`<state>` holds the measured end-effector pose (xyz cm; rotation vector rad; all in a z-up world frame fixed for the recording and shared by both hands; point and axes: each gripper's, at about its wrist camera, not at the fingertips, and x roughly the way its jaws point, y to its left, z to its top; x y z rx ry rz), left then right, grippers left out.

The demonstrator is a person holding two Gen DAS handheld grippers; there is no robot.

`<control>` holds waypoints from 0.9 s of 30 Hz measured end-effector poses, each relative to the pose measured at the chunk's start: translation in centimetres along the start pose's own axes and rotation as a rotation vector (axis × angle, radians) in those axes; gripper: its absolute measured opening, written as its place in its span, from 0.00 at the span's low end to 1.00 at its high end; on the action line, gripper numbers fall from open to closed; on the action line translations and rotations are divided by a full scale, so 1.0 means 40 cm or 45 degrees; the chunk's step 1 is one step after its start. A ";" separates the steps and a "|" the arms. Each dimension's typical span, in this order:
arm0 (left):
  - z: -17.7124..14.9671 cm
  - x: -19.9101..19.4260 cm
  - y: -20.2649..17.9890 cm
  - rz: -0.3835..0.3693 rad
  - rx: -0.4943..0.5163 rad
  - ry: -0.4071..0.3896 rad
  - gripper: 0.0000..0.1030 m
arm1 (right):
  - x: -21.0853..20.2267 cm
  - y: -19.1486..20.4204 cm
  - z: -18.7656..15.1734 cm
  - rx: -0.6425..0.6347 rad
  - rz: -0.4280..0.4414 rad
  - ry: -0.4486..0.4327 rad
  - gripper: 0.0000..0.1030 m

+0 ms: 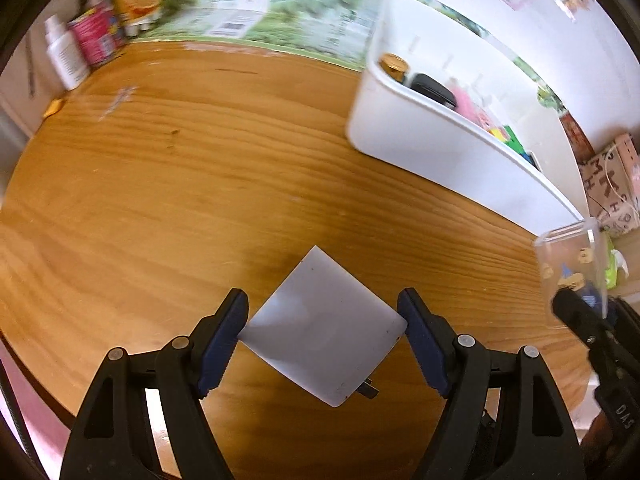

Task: Organize rigid objects
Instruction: 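Lift and carry the white charger and clear cup over the bin with both tools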

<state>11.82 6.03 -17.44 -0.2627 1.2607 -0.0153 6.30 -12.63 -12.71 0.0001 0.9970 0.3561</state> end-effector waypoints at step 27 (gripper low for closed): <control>0.168 -0.207 0.028 0.074 -0.052 -0.297 0.77 | -0.173 -0.041 0.251 -0.057 -0.056 -0.315 0.30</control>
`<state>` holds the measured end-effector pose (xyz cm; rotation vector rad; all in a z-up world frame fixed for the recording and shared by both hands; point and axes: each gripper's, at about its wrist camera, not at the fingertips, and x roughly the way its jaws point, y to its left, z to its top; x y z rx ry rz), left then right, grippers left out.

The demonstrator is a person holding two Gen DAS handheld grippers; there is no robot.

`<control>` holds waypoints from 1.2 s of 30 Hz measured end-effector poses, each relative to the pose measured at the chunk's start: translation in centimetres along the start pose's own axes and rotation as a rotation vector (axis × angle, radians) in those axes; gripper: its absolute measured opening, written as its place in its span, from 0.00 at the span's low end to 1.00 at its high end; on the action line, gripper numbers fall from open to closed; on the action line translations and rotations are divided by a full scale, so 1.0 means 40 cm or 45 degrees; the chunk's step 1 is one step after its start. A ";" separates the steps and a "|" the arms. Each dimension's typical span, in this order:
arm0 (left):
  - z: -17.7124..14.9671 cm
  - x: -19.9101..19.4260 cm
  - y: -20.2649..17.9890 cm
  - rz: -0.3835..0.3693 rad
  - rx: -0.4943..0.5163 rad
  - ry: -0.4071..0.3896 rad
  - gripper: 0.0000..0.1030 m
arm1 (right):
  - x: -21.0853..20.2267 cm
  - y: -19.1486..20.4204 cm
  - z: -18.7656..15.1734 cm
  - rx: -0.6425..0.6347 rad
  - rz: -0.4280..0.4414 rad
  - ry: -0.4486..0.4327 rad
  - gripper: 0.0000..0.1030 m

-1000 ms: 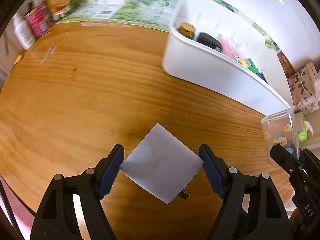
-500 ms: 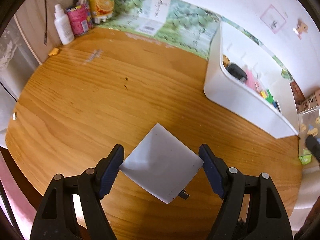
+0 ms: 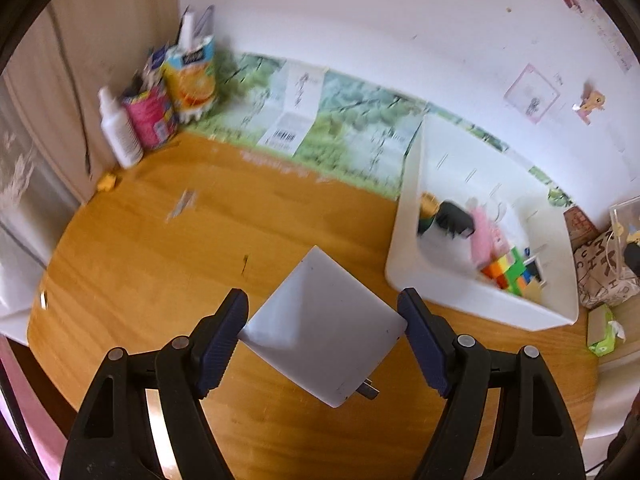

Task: Organize rigid objects
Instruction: 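Lift and carry the white charger and clear cup over the bin with both tools, then open the left tool to drop the charger while the right releases the cup into the bin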

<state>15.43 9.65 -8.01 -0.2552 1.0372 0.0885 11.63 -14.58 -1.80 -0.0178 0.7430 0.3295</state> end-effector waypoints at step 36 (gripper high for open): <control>0.156 0.193 -0.364 -0.257 0.237 0.105 0.78 | 0.235 -0.257 -0.038 0.286 0.031 0.156 0.41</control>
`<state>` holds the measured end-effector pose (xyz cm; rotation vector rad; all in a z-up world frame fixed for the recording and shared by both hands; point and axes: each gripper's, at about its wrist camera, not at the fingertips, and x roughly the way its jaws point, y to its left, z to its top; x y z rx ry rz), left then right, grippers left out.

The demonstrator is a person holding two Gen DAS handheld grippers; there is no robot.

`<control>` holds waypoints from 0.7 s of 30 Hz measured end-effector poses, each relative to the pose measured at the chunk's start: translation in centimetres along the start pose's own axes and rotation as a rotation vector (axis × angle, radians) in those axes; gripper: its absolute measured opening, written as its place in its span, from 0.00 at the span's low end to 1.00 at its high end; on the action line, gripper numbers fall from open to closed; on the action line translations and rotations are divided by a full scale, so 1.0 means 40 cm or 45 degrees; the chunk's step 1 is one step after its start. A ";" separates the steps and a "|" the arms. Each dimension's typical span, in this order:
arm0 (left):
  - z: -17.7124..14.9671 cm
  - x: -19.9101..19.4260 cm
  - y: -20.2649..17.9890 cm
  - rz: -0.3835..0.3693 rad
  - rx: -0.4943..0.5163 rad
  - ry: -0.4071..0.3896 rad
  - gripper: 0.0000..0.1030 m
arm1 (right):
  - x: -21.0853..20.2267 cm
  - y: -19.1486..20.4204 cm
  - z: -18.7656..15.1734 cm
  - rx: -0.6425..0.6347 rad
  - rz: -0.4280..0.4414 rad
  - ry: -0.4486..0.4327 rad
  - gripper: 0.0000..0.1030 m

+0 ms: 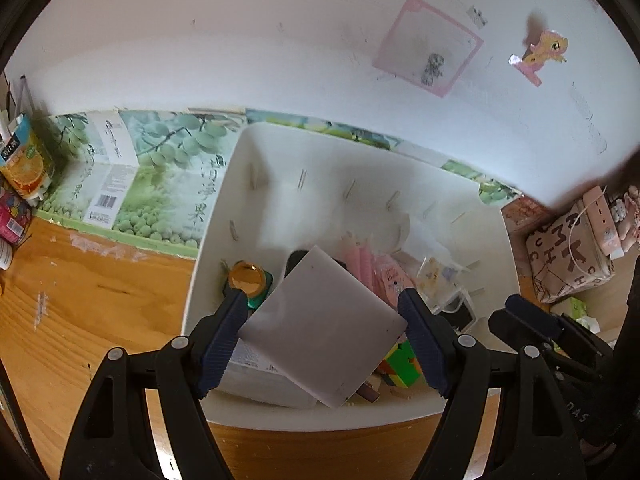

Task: Organize rigid objects
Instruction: 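Open the left tool to drop the charger while the right releases the cup into the bin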

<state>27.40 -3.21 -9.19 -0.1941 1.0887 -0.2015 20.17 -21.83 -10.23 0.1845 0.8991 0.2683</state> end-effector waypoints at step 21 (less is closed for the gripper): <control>-0.098 -0.320 -0.021 -0.090 0.073 -0.332 0.83 | -0.233 0.057 -0.054 0.079 0.014 -0.224 0.78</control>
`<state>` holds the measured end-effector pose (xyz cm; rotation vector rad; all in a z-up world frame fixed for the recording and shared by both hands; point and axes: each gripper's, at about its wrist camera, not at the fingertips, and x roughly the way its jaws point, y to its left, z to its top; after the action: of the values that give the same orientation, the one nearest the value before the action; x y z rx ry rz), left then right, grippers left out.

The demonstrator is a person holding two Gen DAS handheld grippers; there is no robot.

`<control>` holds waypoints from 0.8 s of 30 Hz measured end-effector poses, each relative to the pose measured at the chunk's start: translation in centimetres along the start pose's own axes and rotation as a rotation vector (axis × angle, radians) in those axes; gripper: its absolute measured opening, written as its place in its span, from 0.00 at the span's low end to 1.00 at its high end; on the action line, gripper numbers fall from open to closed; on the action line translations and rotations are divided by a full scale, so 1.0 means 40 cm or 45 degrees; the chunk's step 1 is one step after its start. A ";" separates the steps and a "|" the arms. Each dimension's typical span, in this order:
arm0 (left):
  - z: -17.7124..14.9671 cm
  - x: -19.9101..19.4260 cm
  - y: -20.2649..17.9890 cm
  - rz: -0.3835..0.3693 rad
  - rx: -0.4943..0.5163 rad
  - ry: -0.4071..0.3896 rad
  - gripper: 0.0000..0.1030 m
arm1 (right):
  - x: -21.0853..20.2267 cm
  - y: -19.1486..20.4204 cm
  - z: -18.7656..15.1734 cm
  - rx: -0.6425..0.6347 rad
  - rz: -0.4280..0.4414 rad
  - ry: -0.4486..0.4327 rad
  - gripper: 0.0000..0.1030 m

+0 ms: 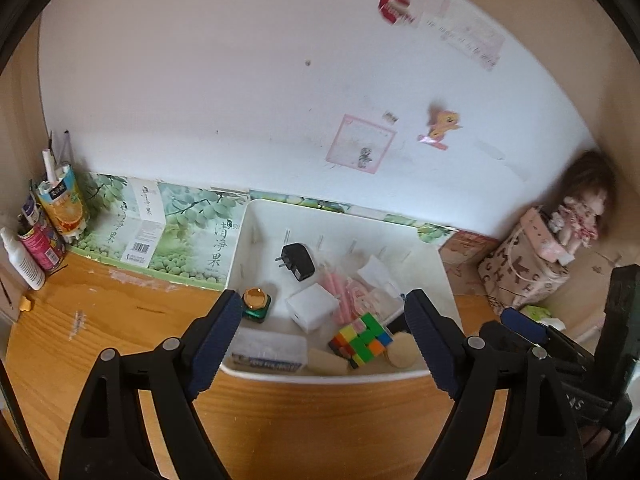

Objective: Organize rigid objects

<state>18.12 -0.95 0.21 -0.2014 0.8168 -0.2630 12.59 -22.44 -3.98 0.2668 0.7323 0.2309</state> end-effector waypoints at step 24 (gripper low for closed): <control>-0.200 -0.156 0.062 -0.033 -0.053 0.157 0.83 | -0.186 0.191 -0.250 0.050 -0.155 0.109 0.80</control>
<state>8.49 2.72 -1.54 -0.2370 0.9428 -0.2851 -0.46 -15.89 -4.02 0.2499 0.8354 0.1134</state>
